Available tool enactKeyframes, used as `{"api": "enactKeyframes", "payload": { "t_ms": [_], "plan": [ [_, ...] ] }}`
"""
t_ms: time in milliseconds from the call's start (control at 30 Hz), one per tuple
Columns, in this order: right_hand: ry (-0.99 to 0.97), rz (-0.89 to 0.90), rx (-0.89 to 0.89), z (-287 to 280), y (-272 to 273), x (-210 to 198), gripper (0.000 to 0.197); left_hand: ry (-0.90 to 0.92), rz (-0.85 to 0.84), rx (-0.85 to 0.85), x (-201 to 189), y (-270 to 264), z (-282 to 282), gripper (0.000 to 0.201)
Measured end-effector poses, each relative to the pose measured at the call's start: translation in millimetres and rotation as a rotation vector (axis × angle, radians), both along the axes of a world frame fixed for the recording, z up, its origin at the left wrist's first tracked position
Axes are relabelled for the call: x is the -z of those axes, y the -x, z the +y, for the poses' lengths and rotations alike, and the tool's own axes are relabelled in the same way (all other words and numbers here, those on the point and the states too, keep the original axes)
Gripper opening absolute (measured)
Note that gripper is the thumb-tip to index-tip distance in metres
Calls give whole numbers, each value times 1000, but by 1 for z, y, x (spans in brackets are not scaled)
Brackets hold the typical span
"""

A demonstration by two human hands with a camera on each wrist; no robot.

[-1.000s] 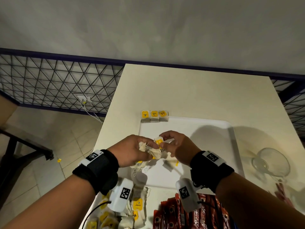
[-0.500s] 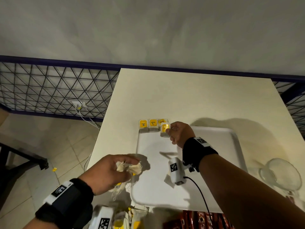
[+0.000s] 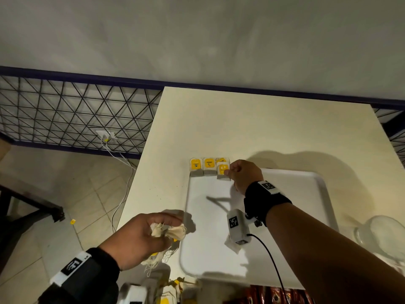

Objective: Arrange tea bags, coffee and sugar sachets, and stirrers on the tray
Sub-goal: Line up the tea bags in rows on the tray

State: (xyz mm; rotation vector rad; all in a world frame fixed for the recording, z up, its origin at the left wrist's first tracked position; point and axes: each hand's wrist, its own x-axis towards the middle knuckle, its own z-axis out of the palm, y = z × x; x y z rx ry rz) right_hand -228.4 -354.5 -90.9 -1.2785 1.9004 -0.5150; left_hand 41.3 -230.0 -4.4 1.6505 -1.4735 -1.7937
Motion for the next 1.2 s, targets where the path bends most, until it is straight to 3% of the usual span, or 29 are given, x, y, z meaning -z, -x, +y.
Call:
{"api": "enactKeyframes", "payload": {
  "t_ms": [567, 700, 833, 900, 1000, 1200],
  "plan": [
    [13, 87, 30, 8, 2, -14, 23, 7, -26, 4, 2, 0, 8, 35],
    [41, 161, -190, 33, 15, -38, 25, 4, -2, -20, -1, 11, 11, 33],
    [-171, 297, -588, 69, 29, -53, 19, 45, 14, 5, -1, 23, 12, 34],
    [-253, 333, -689, 85, 32, -52, 30, 55, 29, -9, 1, 27, 14, 34],
    [-262, 392, -754, 102, 31, -46, 40, 65, 52, -22, 1, 35, 18, 34],
    [-241, 565, -678, 116, 22, -42, 28, 88, 47, 11, -1, 41, 27, 35]
  ]
}}
